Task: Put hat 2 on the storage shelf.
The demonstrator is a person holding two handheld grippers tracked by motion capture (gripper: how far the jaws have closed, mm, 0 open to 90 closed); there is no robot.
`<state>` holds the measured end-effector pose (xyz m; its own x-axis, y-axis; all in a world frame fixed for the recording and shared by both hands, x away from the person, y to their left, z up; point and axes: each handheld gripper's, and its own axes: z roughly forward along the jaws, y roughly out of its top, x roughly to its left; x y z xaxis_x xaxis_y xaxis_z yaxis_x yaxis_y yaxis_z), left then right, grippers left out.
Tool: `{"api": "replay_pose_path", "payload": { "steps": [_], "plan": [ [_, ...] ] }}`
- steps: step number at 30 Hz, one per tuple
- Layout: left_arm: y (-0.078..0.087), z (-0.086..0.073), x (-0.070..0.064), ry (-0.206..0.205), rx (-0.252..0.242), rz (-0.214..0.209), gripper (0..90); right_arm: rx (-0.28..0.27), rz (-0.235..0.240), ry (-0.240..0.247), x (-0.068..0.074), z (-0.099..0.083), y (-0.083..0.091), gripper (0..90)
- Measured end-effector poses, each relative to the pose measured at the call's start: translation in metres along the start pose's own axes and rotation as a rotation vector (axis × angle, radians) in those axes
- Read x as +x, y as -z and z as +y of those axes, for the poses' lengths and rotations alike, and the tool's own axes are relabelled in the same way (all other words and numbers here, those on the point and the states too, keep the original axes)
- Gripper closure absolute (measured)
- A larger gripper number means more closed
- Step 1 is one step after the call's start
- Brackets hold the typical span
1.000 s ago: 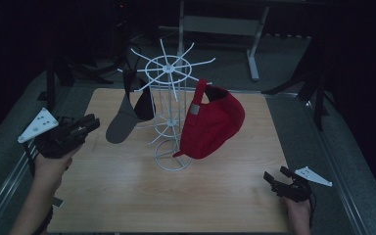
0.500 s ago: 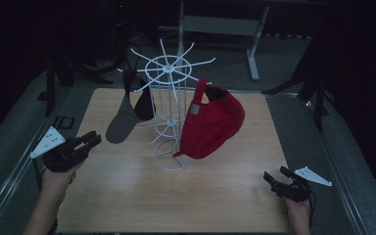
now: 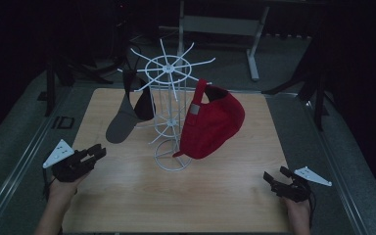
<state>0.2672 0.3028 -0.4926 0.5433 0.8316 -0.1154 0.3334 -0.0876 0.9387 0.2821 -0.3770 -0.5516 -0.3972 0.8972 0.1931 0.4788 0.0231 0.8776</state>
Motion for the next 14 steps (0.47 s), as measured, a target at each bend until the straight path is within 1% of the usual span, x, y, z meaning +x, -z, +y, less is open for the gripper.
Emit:
{"api": "replay_pose_path", "payload": {
  "steps": [2, 4, 6, 7, 9, 10, 11, 12, 13, 14],
  "plan": [
    [0.000, -0.002, 0.000, 0.011, 0.000, -0.007, 70.2, 0.003, -0.001, 0.001, 0.000, 0.000, 0.000, 14.9],
    [0.000, -0.004, 0.000, 0.012, 0.003, -0.002, 70.2, 0.003, -0.002, 0.002, 0.000, 0.000, 0.000, 15.0],
    [-0.001, -0.005, 0.000, 0.020, 0.005, -0.008, 70.2, 0.004, -0.003, 0.002, 0.000, 0.000, 0.000, 14.9],
    [-0.001, -0.006, 0.000, 0.018, 0.009, -0.002, 70.2, 0.004, -0.003, 0.002, 0.000, 0.000, 0.000, 15.0],
    [-0.002, -0.009, -0.001, 0.025, 0.014, -0.009, 70.3, 0.004, -0.004, 0.004, 0.000, -0.001, 0.000, 14.9],
    [-0.002, -0.011, -0.001, 0.027, 0.020, -0.004, 70.2, 0.005, -0.004, 0.003, 0.000, -0.001, 0.000, 14.9],
    [-0.003, -0.012, -0.001, 0.025, 0.025, -0.011, 70.2, 0.005, -0.004, 0.003, 0.000, -0.001, 0.000, 14.9],
    [-0.003, -0.014, -0.001, 0.032, 0.024, -0.012, 70.2, 0.005, -0.005, 0.003, 0.000, -0.001, 0.000, 14.9],
    [-0.004, -0.015, -0.001, 0.030, 0.029, -0.006, 70.2, 0.005, -0.005, 0.003, 0.000, -0.001, -0.001, 15.0],
    [-0.003, -0.016, -0.001, 0.035, 0.025, -0.016, 70.2, 0.006, -0.005, 0.003, 0.000, -0.001, -0.001, 14.9]
  ]
}}
